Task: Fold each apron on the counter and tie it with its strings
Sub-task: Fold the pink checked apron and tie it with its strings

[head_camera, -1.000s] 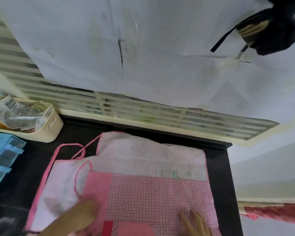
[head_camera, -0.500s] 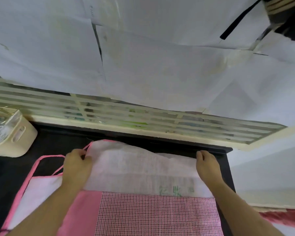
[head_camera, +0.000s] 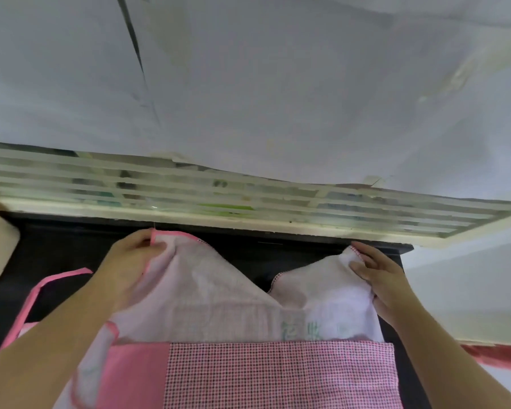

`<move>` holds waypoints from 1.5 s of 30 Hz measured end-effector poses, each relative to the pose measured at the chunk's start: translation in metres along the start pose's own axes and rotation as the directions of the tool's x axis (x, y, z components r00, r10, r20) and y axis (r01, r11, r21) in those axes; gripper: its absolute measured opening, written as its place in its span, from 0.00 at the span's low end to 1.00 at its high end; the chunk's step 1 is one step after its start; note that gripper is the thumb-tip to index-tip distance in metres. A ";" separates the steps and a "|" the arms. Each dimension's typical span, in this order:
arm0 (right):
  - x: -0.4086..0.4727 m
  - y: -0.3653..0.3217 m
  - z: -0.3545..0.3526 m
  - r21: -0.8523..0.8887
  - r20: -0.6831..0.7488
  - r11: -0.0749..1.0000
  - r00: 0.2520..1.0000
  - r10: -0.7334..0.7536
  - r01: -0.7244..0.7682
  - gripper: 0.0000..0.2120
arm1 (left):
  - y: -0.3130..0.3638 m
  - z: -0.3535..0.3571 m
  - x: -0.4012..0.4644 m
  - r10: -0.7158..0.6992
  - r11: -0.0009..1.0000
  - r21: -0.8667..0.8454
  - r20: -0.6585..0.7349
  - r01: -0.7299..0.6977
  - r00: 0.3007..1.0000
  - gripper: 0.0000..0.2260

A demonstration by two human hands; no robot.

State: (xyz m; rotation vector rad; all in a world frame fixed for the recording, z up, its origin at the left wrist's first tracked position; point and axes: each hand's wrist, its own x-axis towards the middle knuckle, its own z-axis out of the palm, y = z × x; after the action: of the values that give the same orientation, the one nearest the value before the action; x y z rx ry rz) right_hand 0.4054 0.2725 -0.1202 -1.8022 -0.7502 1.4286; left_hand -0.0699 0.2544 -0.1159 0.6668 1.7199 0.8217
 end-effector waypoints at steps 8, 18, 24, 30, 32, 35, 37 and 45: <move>-0.019 -0.007 -0.018 -0.097 -0.070 0.995 0.997 -0.016 0.009 0.07 | 0.005 -0.001 -0.007 0.127 0.989 0.080 -0.050 -0.123 0.991 0.02; -0.032 -0.002 -0.014 -0.280 -0.421 0.954 0.880 -0.218 0.102 0.11 | -0.005 0.002 -0.014 0.303 0.907 0.400 -0.394 -0.135 0.868 0.23; -0.060 0.027 0.025 -0.848 -0.086 0.479 0.834 -0.545 0.226 0.25 | -0.044 0.039 -0.051 0.479 0.646 0.596 0.172 -0.478 0.861 0.18; -0.092 0.106 0.050 -0.934 0.312 0.132 0.937 -0.159 0.333 0.46 | -0.105 0.063 -0.089 0.036 0.243 0.880 0.413 -0.409 0.910 0.50; -0.106 0.114 0.046 -0.934 0.299 0.148 0.939 -0.168 0.324 0.47 | -0.109 0.062 -0.106 0.011 0.254 0.883 0.405 -0.394 0.914 0.51; -0.128 0.121 0.040 -0.937 0.268 0.188 0.952 -0.149 0.294 0.49 | -0.115 0.055 -0.122 0.025 0.274 0.873 0.412 -0.403 0.911 0.52; -0.143 0.123 0.029 -0.925 0.287 0.218 0.949 -0.132 0.311 0.46 | -0.120 0.044 -0.133 0.093 0.288 0.855 0.424 -0.432 0.901 0.48; -0.145 0.118 -0.033 -0.946 0.324 -0.053 0.944 -0.057 0.321 0.21 | -0.155 -0.019 -0.129 0.196 0.182 0.838 0.482 -0.515 0.854 0.22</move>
State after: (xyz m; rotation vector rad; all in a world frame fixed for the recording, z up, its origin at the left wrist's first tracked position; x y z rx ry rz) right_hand 0.4072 0.0827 -0.1297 -2.3092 -2.6185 0.6751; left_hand -0.0578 0.0571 -0.1607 2.0223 1.6695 -0.2194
